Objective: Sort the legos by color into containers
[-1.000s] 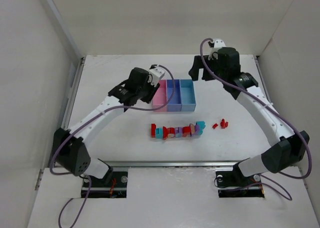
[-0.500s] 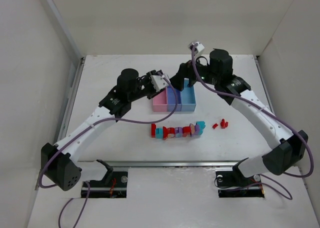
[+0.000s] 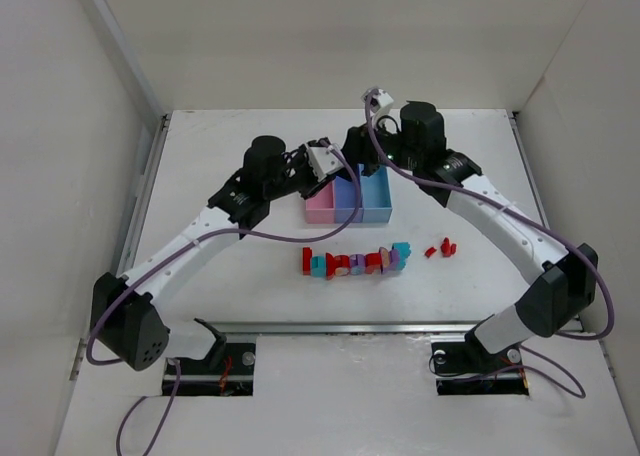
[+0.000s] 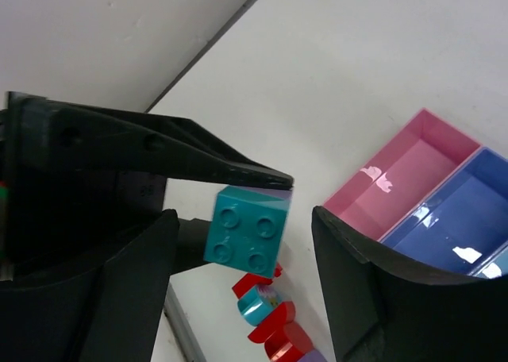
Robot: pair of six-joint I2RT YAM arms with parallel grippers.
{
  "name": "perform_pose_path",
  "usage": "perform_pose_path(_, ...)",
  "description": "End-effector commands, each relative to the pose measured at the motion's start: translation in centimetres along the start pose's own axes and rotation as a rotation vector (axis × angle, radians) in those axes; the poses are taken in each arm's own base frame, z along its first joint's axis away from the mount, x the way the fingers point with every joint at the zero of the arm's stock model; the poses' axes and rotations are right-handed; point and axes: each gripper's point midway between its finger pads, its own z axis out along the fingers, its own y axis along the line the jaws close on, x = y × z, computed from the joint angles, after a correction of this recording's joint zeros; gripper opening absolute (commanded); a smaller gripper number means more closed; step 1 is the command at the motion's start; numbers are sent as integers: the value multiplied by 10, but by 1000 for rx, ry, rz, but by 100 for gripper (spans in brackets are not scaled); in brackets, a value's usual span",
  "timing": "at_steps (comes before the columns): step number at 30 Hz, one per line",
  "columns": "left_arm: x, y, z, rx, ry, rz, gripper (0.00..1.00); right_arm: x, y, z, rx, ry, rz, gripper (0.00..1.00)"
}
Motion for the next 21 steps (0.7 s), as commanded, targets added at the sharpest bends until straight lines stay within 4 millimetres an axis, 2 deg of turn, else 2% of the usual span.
perform_pose_path(1,-50,15,-20,-50,-149,22,0,-18,-6,0,48,-60,-5,72)
perform_pose_path(2,-53,15,-22,-53,-157,15,0,-17,-4,0,37,-56,-5,72)
perform_pose_path(5,-56,16,-22,-57,-166,8,0,-11,6,4,-37,-22,-22,56)
perform_pose_path(6,-56,15,-22,-56,-166,-1,0,-15,10,3,-53,-26,-27,42)
perform_pose_path(8,-51,18,-21,-61,-155,-6,0,-15,10,5,-62,-24,-37,27)
perform_pose_path(9,-51,18,-21,-60,-155,-17,0,-17,6,4,-54,-28,-35,9)
perform_pose_path(10,-46,20,-19,-64,-145,-33,0,-17,6,4,-54,-28,-35,1)
perform_pose_path(11,-35,22,-16,-68,-109,-48,0,-18,4,4,-42,-31,-35,0)
perform_pose_path(12,-33,25,-18,-73,-99,-52,0,-20,-1,2,-31,-36,-32,0)
perform_pose_path(14,-7,25,-12,-63,-15,-102,0,-26,-9,-4,-5,-56,-23,0)
perform_pose_path(15,7,31,-13,-73,21,-121,0,-32,-14,-8,18,-74,-24,0)
perform_pose_path(16,17,32,-12,-74,49,-147,0,-32,-32,-12,69,-81,-11,0)
perform_pose_path(18,41,39,-14,-85,117,-205,0,-38,-45,-23,120,-110,28,0)
perform_pose_path(20,52,37,-14,-79,150,-236,0,-40,-67,-31,172,-125,53,0)
perform_pose_path(21,57,38,-16,-81,166,-245,0,-42,-71,-34,183,-131,66,0)
